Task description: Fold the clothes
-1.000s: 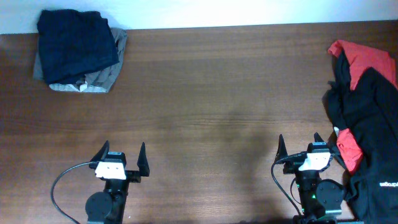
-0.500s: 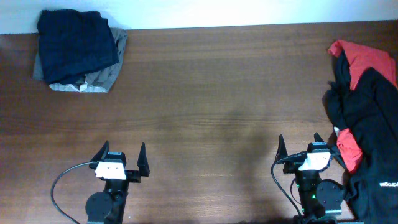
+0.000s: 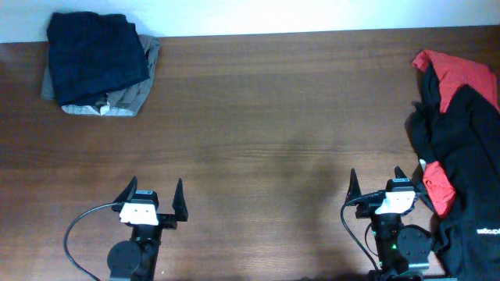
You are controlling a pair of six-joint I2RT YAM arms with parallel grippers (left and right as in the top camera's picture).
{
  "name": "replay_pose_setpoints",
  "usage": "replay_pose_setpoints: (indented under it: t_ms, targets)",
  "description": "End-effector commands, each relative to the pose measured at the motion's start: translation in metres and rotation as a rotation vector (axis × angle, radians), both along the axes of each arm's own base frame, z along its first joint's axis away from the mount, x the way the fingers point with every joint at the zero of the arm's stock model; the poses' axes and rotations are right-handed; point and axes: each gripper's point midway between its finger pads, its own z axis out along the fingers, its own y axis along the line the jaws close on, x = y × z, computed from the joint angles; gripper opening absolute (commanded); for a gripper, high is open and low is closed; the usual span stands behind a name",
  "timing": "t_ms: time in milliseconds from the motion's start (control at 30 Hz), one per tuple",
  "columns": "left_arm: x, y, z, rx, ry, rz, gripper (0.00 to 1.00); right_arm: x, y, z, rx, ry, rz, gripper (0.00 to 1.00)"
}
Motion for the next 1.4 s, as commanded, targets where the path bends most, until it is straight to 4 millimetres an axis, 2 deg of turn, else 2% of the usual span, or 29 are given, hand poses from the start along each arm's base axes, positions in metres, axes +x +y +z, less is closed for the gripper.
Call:
replay_pose_setpoints:
  t_ms: [0, 233, 267, 367, 467, 567, 667, 800, 933, 1033, 1167, 1267, 1367]
  targets:
    - [0.0, 0.003, -0.001, 0.016, -0.001, 0.011, 0.99, 0.0, 0.003, -0.002, 0.004, 0.003, 0.012, 0.99]
    - [0.0, 0.003, -0.001, 0.016, -0.001, 0.011, 0.99, 0.0, 0.004, 0.001, 0.01, -0.011, 0.02, 0.99]
    - [0.0, 0.003, -0.001, 0.016, -0.001, 0.011, 0.99, 0.0, 0.009, 0.007, 0.034, -0.032, 0.047, 0.99]
    - [0.0, 0.003, -0.001, 0.016, -0.001, 0.011, 0.99, -0.006, 0.046, 0.024, 0.199, -0.078, 0.26, 0.99]
    - [0.0, 0.003, -0.001, 0.016, -0.001, 0.011, 0.99, -0.012, 0.064, 0.027, 0.222, -0.072, 0.372, 0.99]
    - [0.0, 0.003, -0.001, 0.016, -0.001, 0.012, 0.99, -0.013, 0.067, 0.027, 0.222, -0.074, 0.39, 0.99]
    - [0.0, 0.003, -0.001, 0.016, -0.001, 0.012, 0.99, -0.014, 0.067, 0.037, 0.287, -0.097, 0.398, 0.99]
    - [0.0, 0.003, -0.001, 0.016, -0.001, 0.011, 0.99, -0.016, 0.067, 0.055, 0.365, -0.156, 0.409, 0.99]
    - [0.0, 0.003, -0.001, 0.016, -0.001, 0.011, 0.99, -0.022, 0.062, 0.089, 0.285, -0.311, 0.401, 0.99]
    - [0.0, 0.003, -0.001, 0.016, -0.001, 0.011, 0.99, -0.024, 0.048, 0.112, 0.288, -0.372, 0.321, 0.99]
    - [0.0, 0.003, -0.001, 0.016, -0.001, 0.011, 0.99, -0.028, 0.042, 0.146, 0.207, -0.425, 0.281, 0.99]
    - [0.0, 0.003, -0.001, 0.016, -0.001, 0.011, 0.99, -0.016, 0.027, 0.16, 0.157, -0.36, 0.174, 0.99]
    - [0.0, 0.003, -0.001, 0.016, -0.001, 0.011, 0.99, 0.007, 0.008, 0.167, 0.129, -0.246, 0.054, 0.99]
